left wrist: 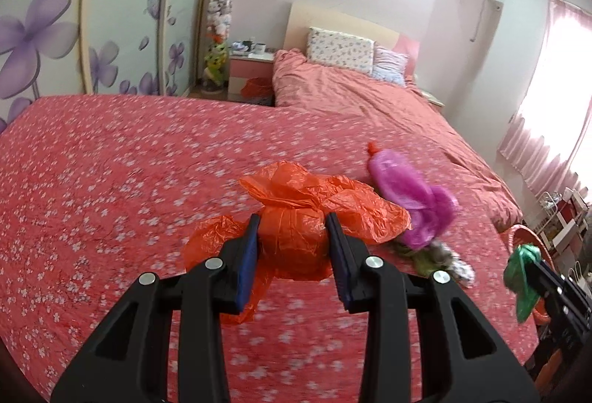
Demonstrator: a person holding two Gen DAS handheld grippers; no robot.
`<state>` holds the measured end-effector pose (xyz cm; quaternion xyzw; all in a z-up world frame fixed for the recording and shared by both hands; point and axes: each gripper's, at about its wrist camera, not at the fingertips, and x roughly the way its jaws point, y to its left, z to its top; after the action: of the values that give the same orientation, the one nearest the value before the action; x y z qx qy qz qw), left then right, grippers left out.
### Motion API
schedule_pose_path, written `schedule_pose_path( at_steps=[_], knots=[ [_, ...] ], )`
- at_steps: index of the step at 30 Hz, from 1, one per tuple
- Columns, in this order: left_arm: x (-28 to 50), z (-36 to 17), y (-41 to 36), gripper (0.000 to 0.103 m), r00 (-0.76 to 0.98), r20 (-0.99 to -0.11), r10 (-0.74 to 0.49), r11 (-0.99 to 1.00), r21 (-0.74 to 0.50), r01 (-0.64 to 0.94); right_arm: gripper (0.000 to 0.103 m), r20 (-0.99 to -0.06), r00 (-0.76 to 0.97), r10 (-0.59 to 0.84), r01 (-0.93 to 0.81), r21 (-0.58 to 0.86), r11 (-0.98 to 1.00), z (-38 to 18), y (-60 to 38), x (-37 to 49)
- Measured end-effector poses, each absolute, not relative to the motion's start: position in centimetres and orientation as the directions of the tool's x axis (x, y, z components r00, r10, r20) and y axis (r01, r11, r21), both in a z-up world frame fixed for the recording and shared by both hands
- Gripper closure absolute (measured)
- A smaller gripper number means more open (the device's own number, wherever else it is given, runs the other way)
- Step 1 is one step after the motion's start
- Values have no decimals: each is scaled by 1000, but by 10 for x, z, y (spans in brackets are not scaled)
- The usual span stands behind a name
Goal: Collect trash
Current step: 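Carry the orange and green bags over the orange basket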
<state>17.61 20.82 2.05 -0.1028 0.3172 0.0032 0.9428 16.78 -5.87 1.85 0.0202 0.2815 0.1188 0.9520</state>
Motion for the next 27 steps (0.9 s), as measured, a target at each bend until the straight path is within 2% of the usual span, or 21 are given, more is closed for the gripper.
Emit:
schedule_pose_path(
  at_steps=[12, 27],
  knots=[
    [172, 41, 145, 67, 816, -560, -142, 981, -187, 42, 84, -429, 901, 62, -30, 81, 996, 45, -137, 151],
    [177, 43, 45, 67, 792, -542, -279, 960, -165, 225, 84, -389, 910, -143, 166, 27, 986, 35, -213, 141]
  ],
)
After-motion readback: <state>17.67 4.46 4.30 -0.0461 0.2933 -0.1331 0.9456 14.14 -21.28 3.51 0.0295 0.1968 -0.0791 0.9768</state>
